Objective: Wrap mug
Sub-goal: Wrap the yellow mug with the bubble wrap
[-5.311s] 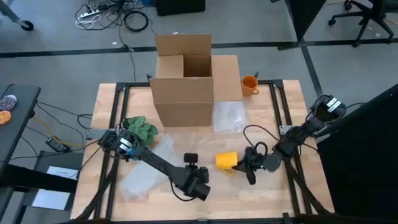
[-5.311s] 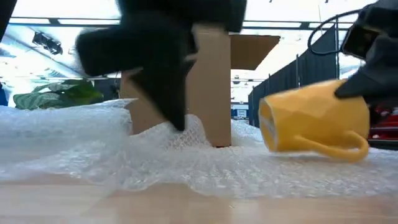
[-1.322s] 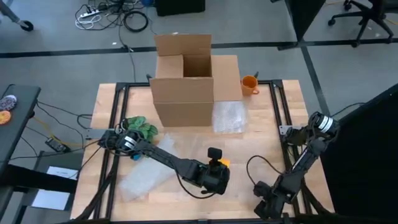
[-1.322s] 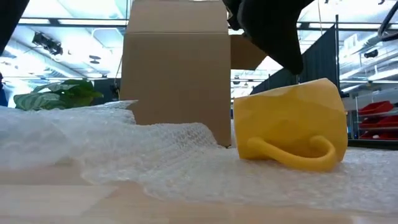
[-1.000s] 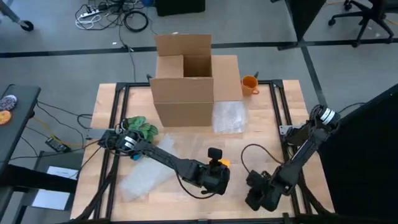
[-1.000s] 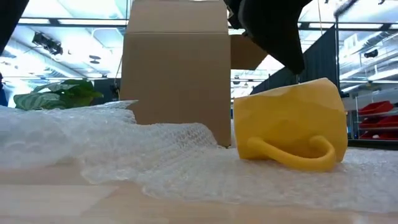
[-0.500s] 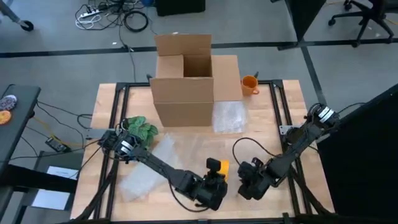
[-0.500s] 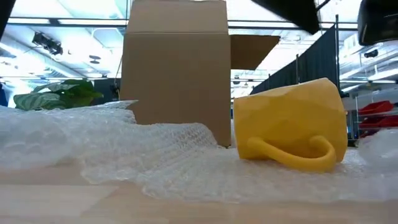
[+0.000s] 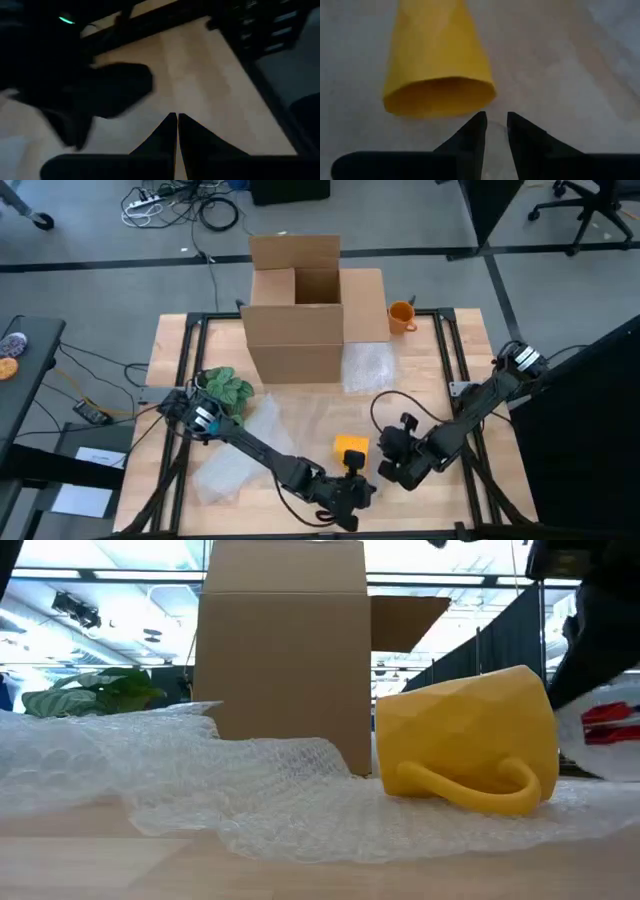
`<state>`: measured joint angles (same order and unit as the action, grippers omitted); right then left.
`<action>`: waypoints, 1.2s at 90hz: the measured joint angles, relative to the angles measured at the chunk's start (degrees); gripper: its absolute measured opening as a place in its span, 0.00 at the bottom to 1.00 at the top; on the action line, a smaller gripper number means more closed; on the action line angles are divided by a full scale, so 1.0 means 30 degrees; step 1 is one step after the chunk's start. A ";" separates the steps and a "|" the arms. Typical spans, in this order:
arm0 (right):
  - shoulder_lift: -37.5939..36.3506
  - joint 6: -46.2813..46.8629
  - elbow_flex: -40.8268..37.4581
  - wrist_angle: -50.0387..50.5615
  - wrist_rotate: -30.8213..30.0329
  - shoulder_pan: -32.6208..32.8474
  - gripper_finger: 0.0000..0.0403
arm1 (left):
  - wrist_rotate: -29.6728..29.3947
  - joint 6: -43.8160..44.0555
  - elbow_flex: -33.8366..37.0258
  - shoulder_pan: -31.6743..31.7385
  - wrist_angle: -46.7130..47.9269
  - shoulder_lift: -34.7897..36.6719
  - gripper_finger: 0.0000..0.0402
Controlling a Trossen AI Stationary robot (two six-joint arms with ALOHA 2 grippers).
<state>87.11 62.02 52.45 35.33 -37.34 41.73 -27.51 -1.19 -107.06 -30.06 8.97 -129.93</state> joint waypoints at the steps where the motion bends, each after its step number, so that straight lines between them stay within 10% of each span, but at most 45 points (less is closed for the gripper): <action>1: -0.0134 -0.0067 0.0000 -0.0004 0.0004 0.0002 0.14 | 0.0003 0.0000 0.0074 0.0003 -0.0107 0.0000 0.00; 60: -0.1023 -0.0276 -0.0015 0.0147 0.0523 0.1315 0.11 | 0.0041 0.0334 0.0420 0.0743 -0.1212 -0.0681 0.01; 108: -0.1472 -0.0809 -0.0007 -0.1556 -0.0692 0.3780 0.10 | -0.1610 0.0974 0.0406 0.1699 -0.2805 -0.1494 0.34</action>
<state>82.70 59.59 52.42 30.66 -39.41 53.07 -32.34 1.74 -105.84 -24.97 0.55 -134.41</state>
